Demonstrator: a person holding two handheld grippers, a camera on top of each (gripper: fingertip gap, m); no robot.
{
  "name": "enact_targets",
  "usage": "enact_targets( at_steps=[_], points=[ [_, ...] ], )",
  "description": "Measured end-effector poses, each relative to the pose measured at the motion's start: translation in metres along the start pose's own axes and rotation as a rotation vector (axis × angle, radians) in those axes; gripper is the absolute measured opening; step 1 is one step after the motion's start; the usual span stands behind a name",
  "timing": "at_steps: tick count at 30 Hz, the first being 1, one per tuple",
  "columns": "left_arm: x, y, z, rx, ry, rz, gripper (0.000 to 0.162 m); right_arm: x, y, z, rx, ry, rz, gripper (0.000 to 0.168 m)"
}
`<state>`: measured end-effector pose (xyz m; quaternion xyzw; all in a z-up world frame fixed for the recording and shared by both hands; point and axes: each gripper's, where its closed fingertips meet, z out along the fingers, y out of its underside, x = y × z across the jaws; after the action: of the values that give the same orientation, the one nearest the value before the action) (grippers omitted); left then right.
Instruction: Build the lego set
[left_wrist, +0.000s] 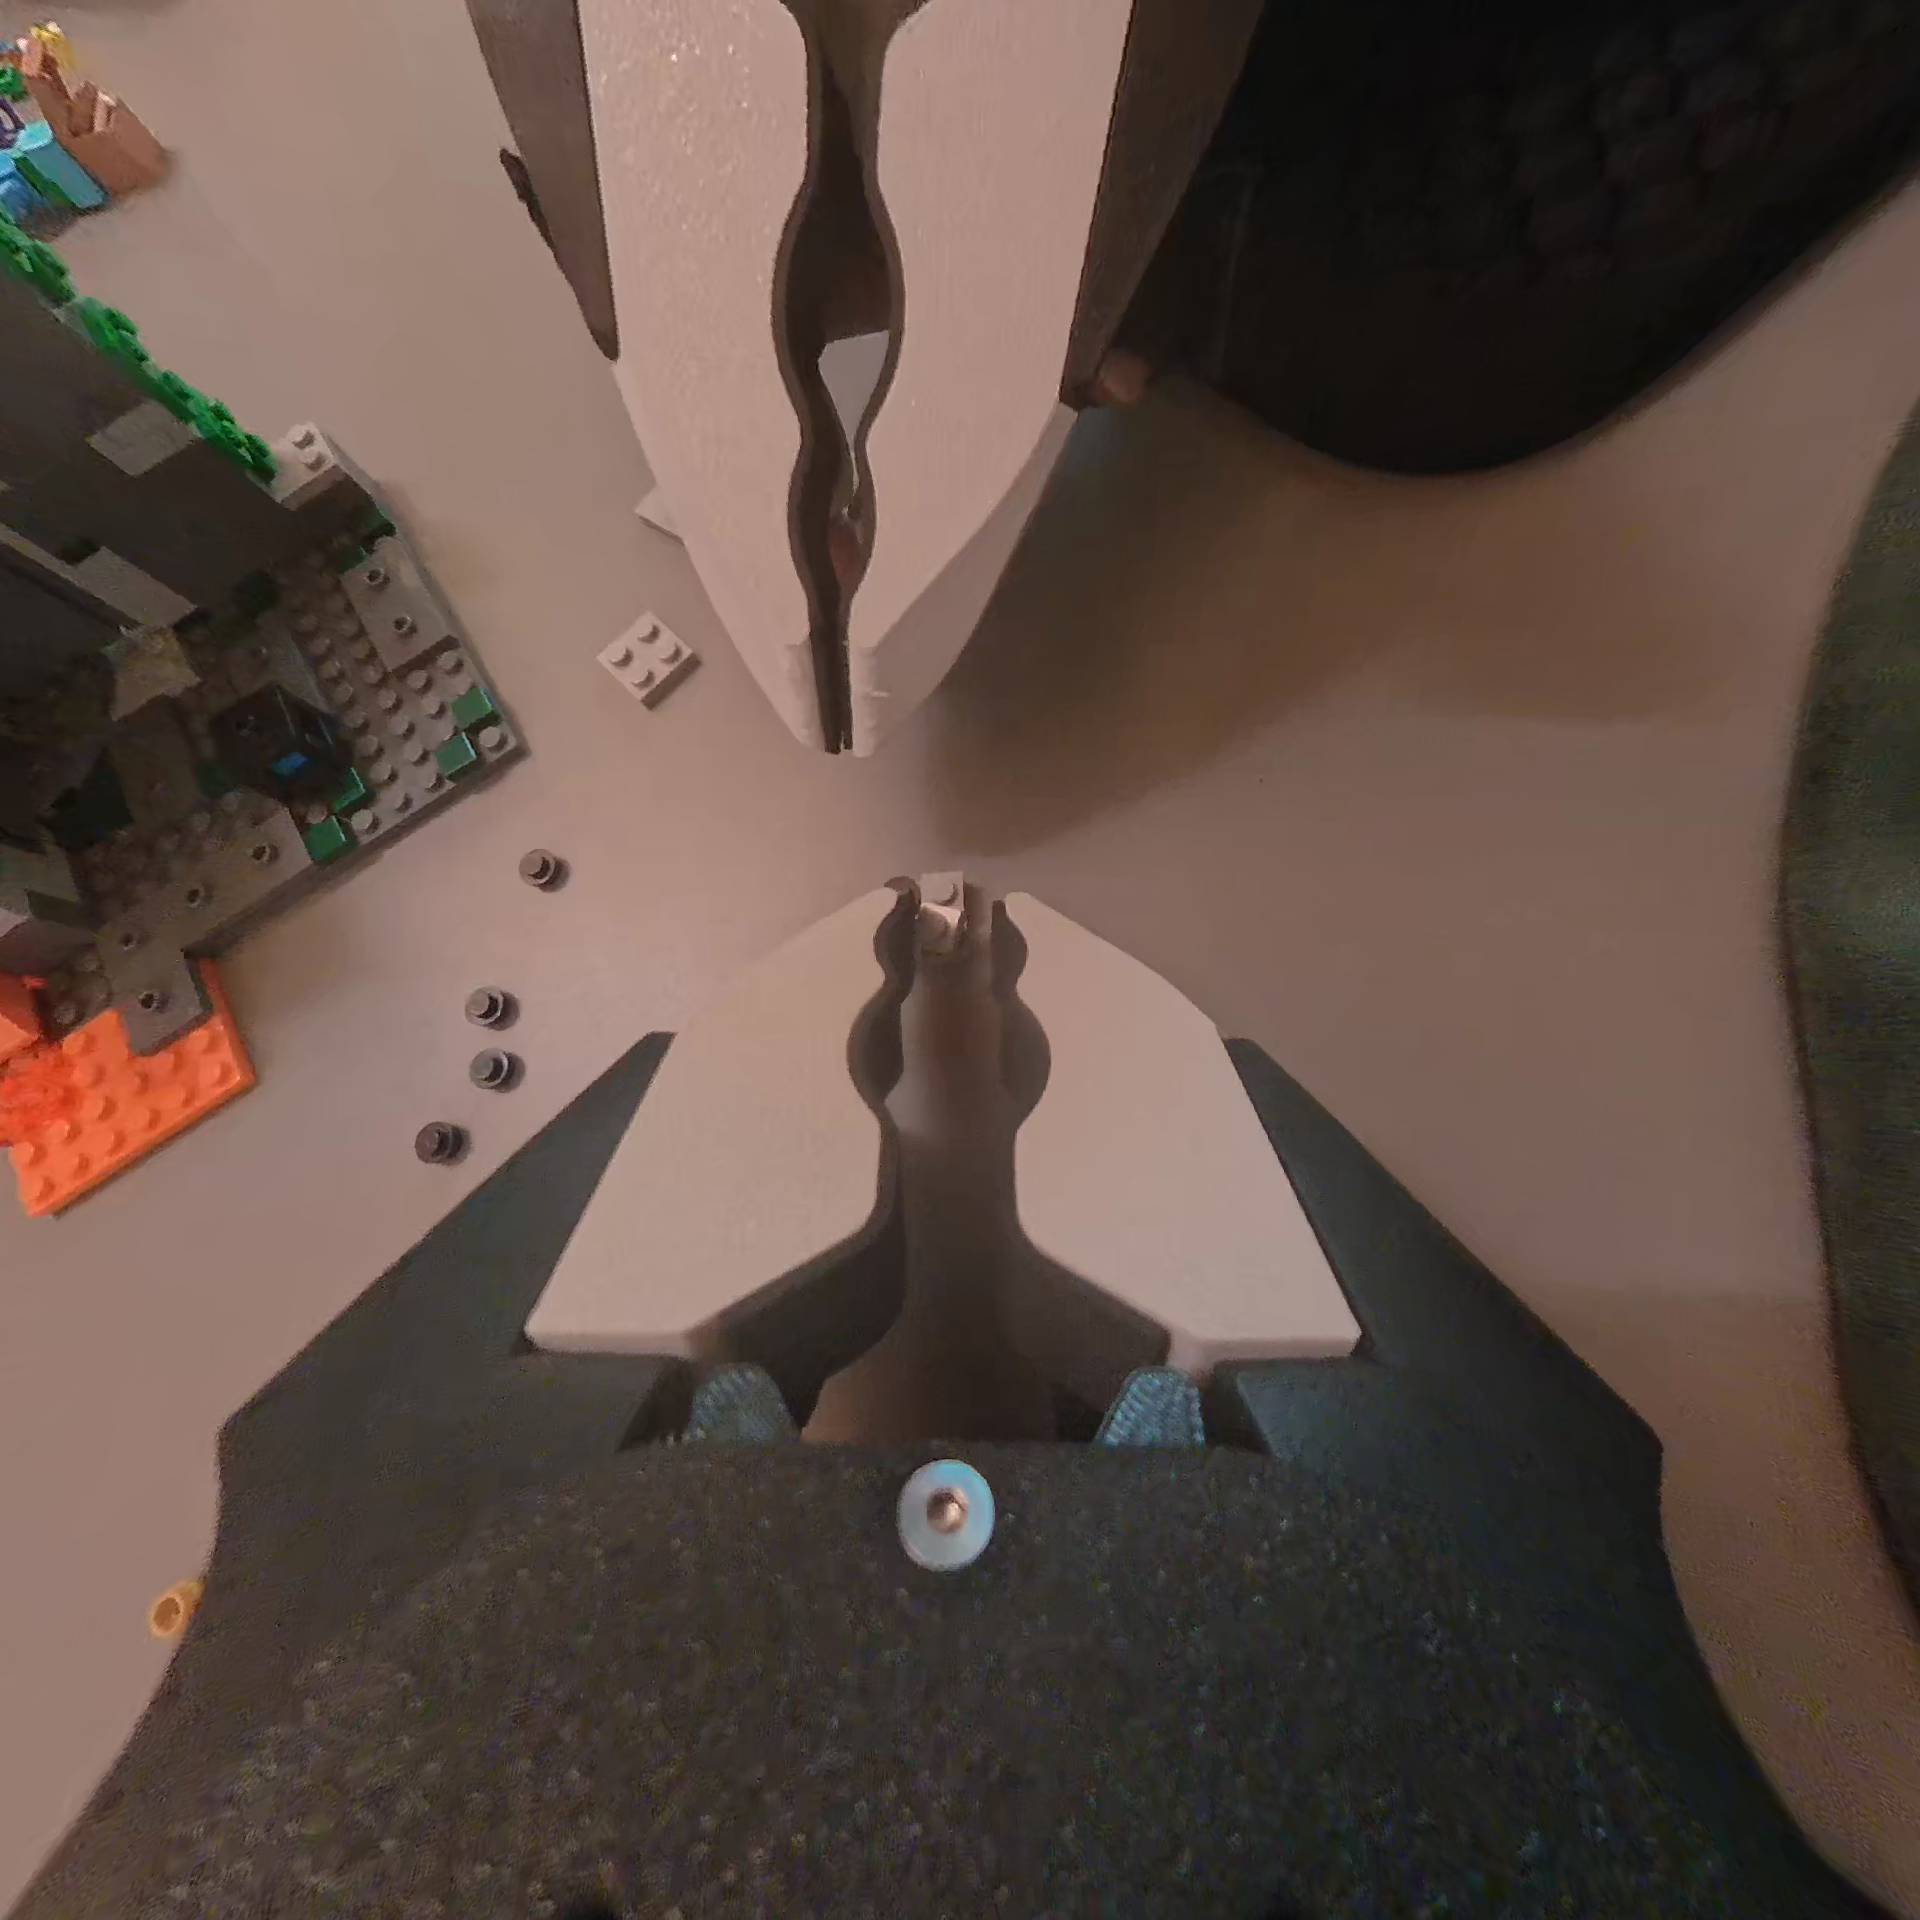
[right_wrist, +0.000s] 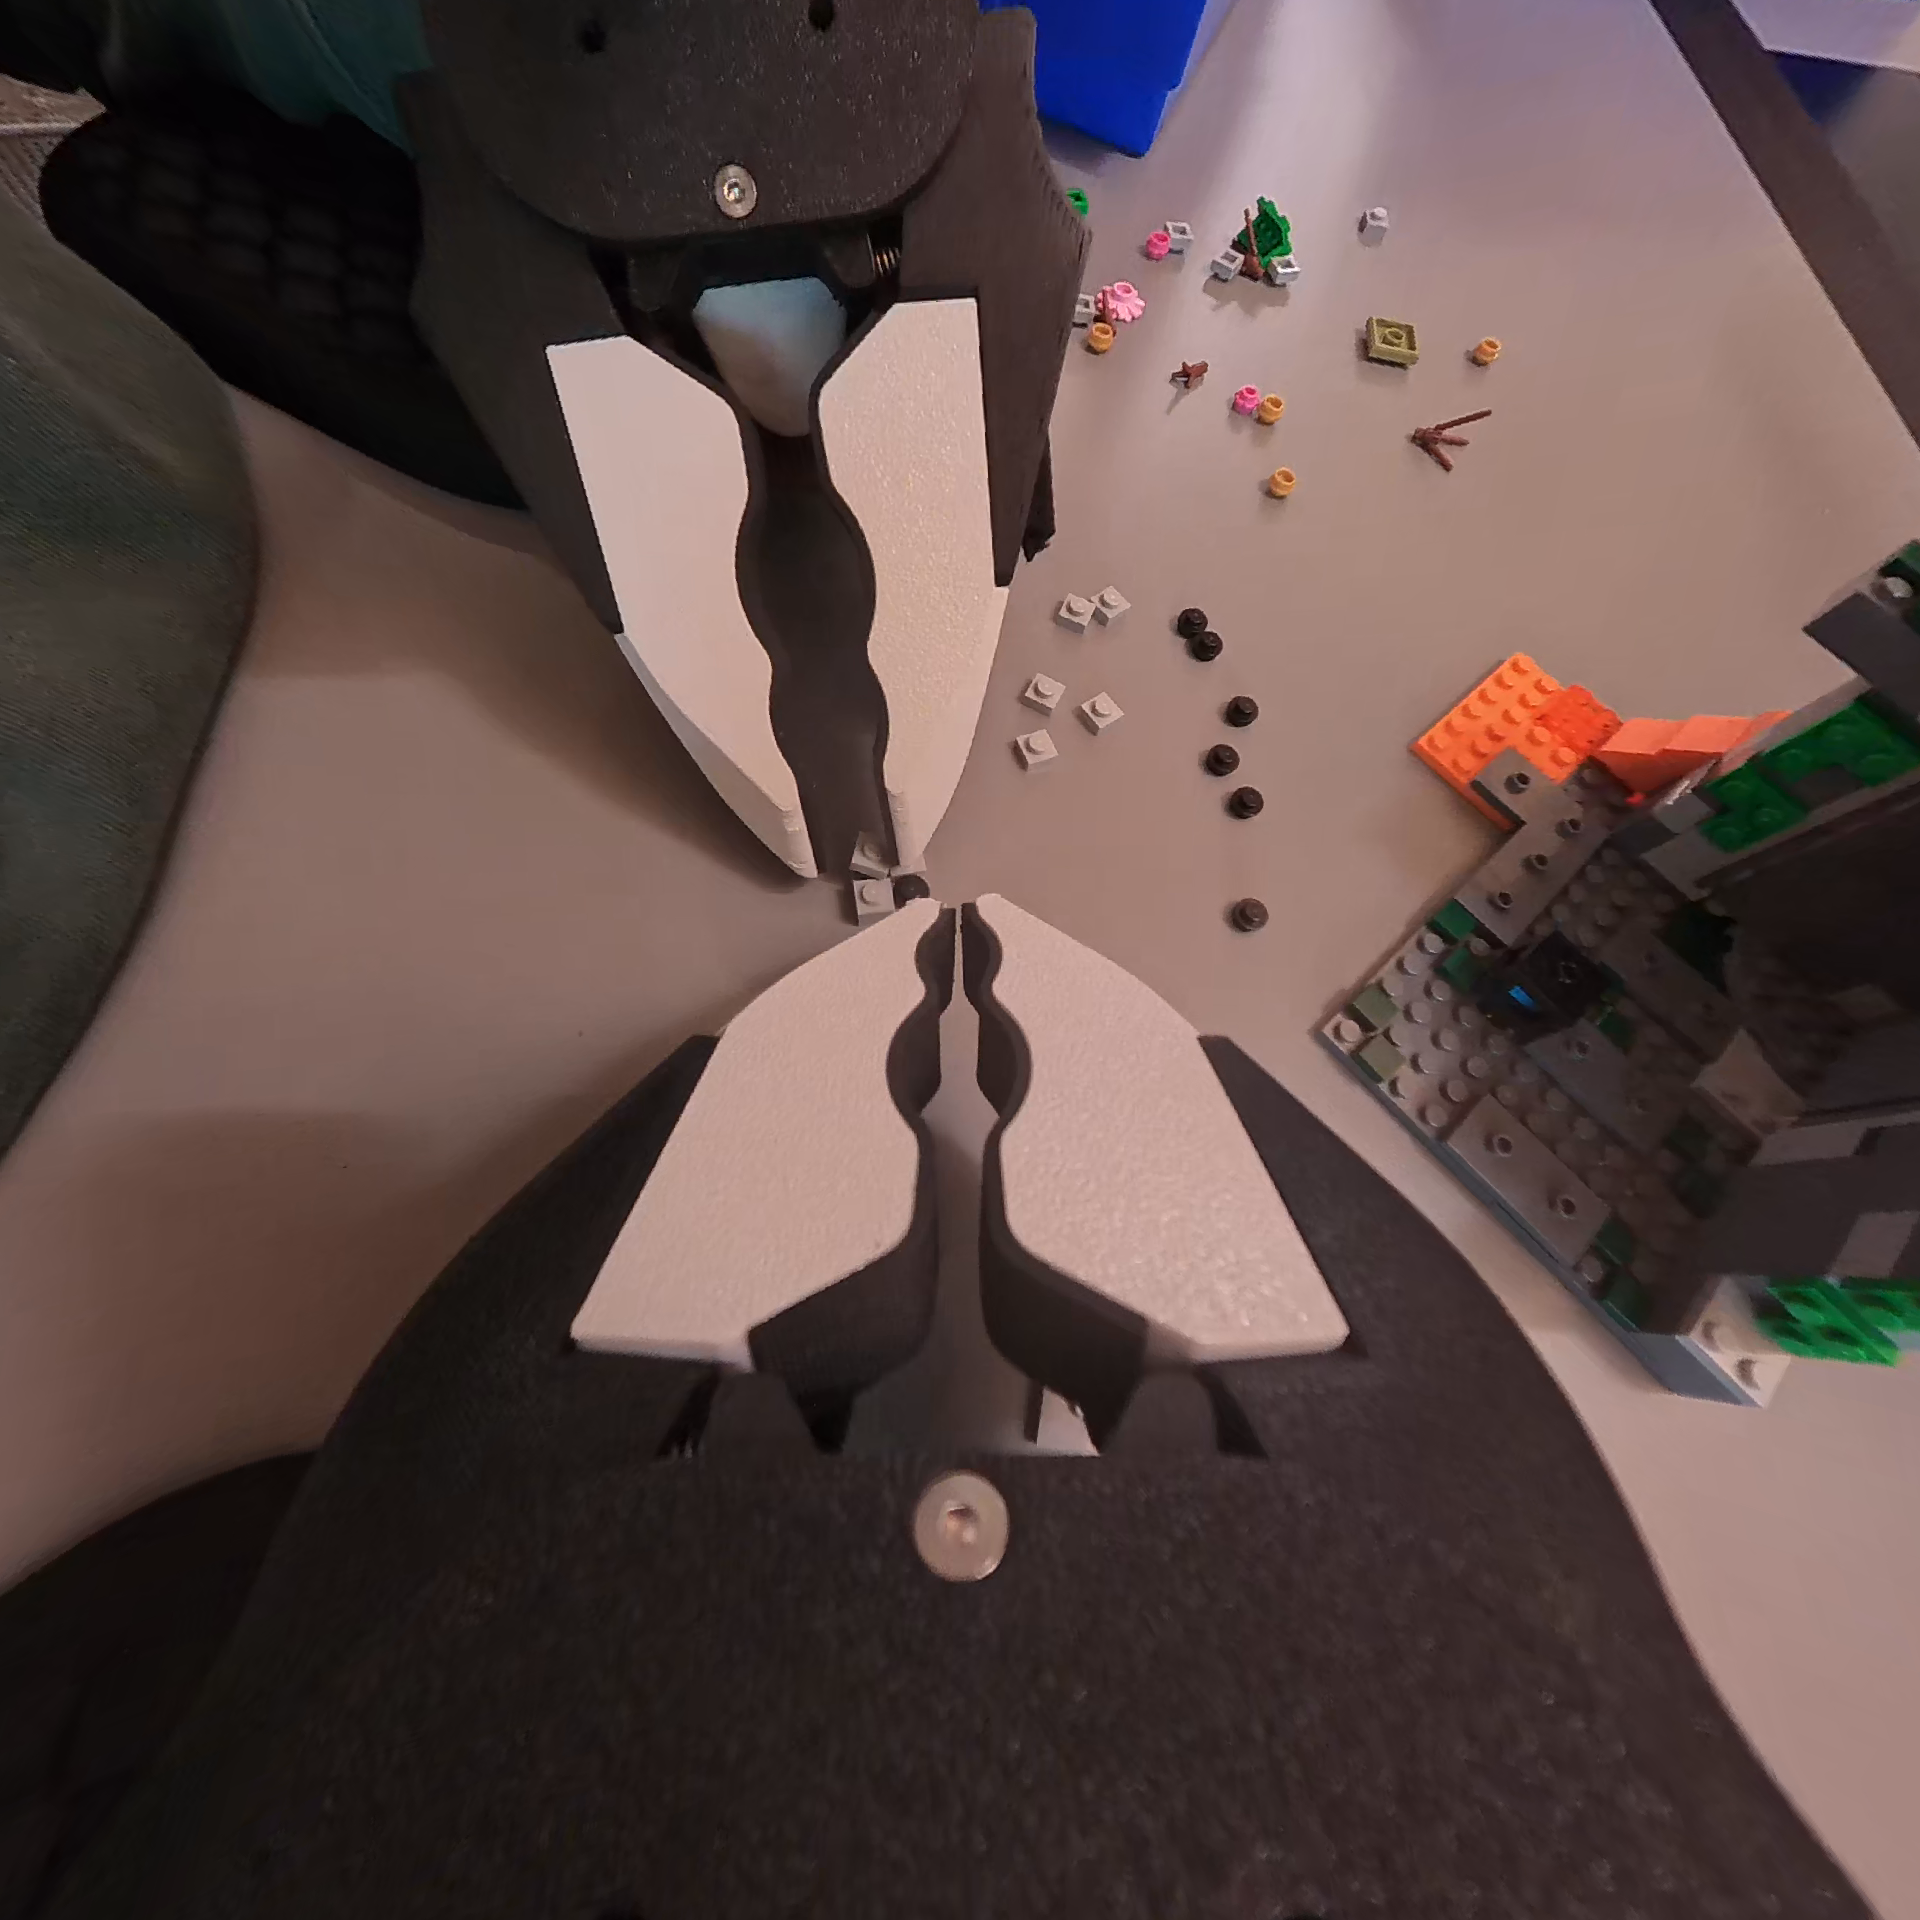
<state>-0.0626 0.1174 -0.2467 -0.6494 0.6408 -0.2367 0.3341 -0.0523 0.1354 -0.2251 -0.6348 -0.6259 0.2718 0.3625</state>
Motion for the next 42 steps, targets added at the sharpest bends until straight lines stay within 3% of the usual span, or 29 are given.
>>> enact_targets(
  at_steps=[42],
  points=[
    [-0.001,0.004,-0.004,0.004,-0.013,-0.006,0.008,-0.020,0.003,0.024,-0.093,0.001,-0.117,0.009]
  ],
)
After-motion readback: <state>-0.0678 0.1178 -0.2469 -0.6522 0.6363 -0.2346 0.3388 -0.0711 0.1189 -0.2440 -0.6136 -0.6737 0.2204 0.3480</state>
